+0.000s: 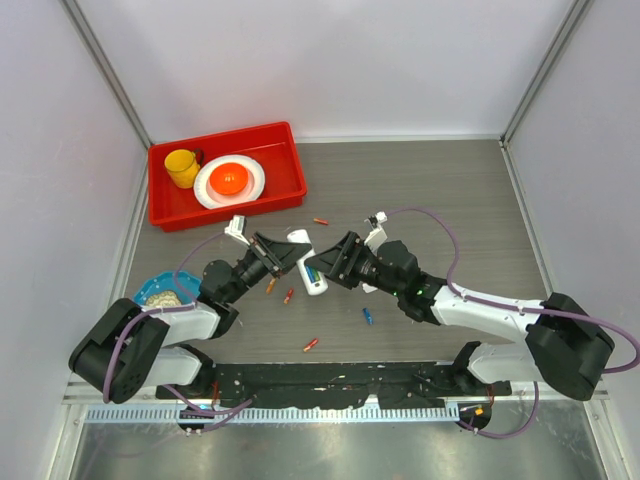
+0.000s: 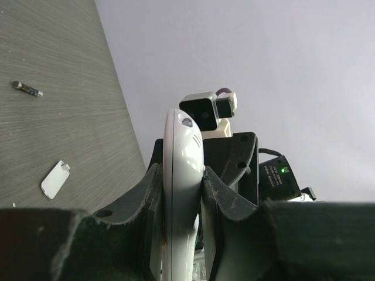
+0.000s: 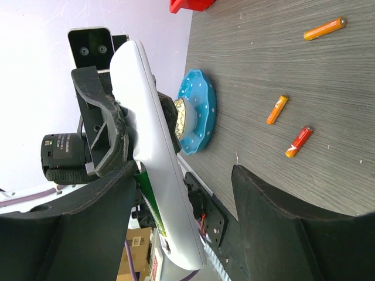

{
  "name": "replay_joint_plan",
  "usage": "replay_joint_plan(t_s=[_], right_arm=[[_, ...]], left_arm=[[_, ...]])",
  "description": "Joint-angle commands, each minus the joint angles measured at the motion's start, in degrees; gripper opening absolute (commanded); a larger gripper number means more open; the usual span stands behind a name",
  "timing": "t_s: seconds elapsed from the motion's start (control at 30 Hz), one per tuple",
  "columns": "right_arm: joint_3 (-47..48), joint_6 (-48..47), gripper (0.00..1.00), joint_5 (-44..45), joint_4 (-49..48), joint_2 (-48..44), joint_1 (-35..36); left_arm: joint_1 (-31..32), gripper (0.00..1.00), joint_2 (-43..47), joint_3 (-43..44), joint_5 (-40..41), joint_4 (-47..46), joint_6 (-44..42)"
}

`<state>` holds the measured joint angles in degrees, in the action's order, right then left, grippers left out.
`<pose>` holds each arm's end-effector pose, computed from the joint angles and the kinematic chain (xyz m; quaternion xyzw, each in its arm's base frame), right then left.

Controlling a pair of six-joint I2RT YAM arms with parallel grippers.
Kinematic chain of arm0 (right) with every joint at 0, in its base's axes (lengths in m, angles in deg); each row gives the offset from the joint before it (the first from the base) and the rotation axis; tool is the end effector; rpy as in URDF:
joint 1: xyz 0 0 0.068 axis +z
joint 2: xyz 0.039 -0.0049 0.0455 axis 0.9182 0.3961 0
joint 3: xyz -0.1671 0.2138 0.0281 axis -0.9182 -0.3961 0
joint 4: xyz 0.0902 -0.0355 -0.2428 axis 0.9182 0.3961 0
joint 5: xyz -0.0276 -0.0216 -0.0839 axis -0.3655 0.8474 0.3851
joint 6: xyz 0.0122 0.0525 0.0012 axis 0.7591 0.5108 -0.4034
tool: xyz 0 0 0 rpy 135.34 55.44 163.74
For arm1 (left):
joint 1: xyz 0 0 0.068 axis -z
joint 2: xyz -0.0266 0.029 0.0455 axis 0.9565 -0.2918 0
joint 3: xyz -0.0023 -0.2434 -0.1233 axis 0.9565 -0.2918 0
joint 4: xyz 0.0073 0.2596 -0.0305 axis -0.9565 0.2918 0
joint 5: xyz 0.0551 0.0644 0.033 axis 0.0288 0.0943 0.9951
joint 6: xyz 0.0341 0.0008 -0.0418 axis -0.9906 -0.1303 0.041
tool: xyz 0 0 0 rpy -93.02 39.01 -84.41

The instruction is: Load the batteries into the remote control

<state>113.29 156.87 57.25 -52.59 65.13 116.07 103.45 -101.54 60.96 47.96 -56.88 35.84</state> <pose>0.1716 0.2066 0.2299 0.0870 0.7713 0.5609 0.2880 0.1863 -0.1219 0.2008 -0.1674 0.6196 -0.6851 0.3446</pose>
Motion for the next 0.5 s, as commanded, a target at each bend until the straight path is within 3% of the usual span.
replay_joint_plan(t_s=[0.0, 0.47], right_arm=[[-0.9, -0.3, 0.70, -1.3, 0.6, 0.9, 0.2], [-2.5, 0.1, 0.69, -1.2, 0.1, 0.4, 0.1]], left_arm=[[0.0, 0.00, 2.0, 3.7, 2.1, -16.7, -0.3], [0.0, 0.00, 3.0, 4.5, 2.6, -16.7, -0.1]])
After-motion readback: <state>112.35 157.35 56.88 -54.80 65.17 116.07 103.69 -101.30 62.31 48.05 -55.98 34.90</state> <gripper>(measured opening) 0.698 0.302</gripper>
